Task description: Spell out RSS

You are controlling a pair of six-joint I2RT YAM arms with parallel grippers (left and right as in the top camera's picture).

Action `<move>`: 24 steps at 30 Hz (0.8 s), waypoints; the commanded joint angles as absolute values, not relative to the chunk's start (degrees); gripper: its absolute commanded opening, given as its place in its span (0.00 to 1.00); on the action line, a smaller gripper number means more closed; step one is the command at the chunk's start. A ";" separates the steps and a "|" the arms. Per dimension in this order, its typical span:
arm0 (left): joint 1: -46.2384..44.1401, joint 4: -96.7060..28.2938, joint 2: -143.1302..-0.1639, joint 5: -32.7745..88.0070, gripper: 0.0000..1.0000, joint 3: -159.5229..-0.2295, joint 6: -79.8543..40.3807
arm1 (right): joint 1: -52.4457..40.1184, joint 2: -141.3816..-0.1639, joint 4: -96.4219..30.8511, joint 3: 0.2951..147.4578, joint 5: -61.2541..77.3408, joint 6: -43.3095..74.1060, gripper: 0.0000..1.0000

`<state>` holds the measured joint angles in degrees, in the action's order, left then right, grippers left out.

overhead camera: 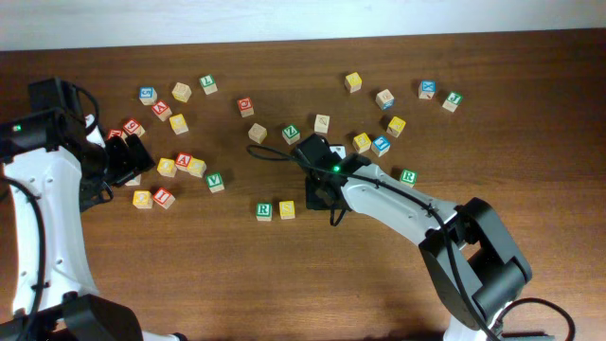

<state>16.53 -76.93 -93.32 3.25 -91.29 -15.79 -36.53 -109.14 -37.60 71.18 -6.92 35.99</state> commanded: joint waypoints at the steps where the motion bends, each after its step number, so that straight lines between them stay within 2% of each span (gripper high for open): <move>1: 16.67 -76.82 -93.32 3.68 0.99 -91.39 -15.33 | -36.75 -109.19 -37.50 70.65 -8.60 36.32 0.24; 2: 16.67 -76.82 -93.32 3.68 0.99 -91.39 -15.33 | -36.75 -109.19 -37.47 70.65 -8.36 36.29 0.26; 10: 16.67 -76.79 -93.32 3.66 0.99 -91.39 -15.33 | -36.80 -109.19 -37.93 70.65 -6.68 36.29 0.27; 14: 16.67 -76.82 -93.32 3.68 0.99 -91.39 -15.33 | -36.80 -109.23 -38.30 70.65 -6.48 36.29 0.31; 24: 16.67 -76.82 -93.32 3.66 0.99 -91.39 -15.33 | -36.80 -109.23 -39.38 70.65 -4.93 36.18 0.30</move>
